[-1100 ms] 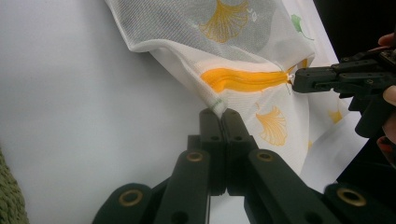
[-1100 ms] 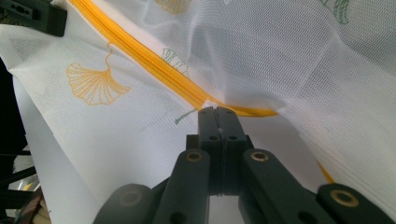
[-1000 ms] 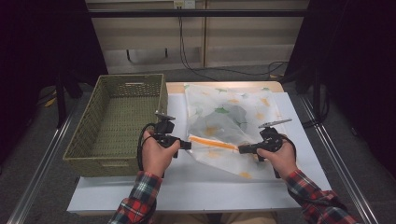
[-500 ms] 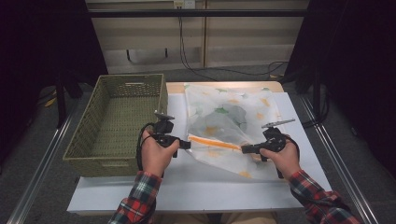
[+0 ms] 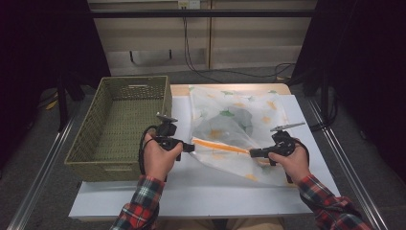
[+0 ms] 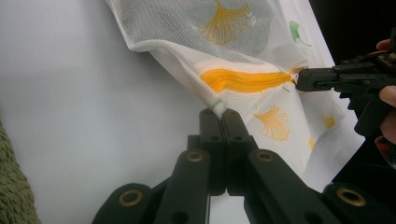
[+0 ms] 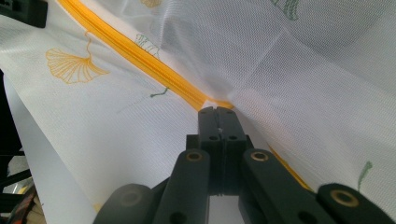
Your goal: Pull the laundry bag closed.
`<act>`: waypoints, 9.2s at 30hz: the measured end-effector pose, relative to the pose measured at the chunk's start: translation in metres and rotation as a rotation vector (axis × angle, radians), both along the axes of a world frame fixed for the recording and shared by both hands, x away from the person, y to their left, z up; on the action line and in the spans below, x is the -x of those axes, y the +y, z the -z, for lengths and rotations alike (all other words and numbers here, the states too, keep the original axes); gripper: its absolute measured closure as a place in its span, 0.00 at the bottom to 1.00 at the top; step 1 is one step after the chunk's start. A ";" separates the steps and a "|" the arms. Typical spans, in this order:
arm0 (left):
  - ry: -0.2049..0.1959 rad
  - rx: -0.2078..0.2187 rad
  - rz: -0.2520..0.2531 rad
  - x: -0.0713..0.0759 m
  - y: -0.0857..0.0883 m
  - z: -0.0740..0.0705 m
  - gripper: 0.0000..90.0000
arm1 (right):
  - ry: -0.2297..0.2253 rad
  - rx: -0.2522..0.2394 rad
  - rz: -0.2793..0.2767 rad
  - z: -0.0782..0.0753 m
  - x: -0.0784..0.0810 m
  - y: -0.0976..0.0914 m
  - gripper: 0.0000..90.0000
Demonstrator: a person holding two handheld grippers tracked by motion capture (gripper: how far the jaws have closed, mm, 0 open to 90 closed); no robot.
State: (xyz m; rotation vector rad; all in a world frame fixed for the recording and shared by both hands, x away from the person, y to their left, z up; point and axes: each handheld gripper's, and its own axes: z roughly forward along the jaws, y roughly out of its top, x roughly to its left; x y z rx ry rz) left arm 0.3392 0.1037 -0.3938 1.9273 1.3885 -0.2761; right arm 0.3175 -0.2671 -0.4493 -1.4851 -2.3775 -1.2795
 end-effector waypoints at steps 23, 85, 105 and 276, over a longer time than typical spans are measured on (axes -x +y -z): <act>-0.003 0.002 0.009 -0.001 0.001 0.000 0.99 | 0.002 0.007 0.021 0.000 0.004 -0.016 1.00; 0.007 0.008 0.014 -0.003 0.003 -0.001 0.99 | 0.007 0.034 0.077 0.000 0.013 -0.051 1.00; 0.002 0.013 0.016 -0.003 0.004 -0.003 0.99 | 0.012 0.047 0.093 0.001 0.015 -0.056 1.00; 0.011 0.036 -0.001 -0.008 0.009 -0.011 1.00 | 0.020 0.070 0.217 0.004 0.034 -0.113 1.00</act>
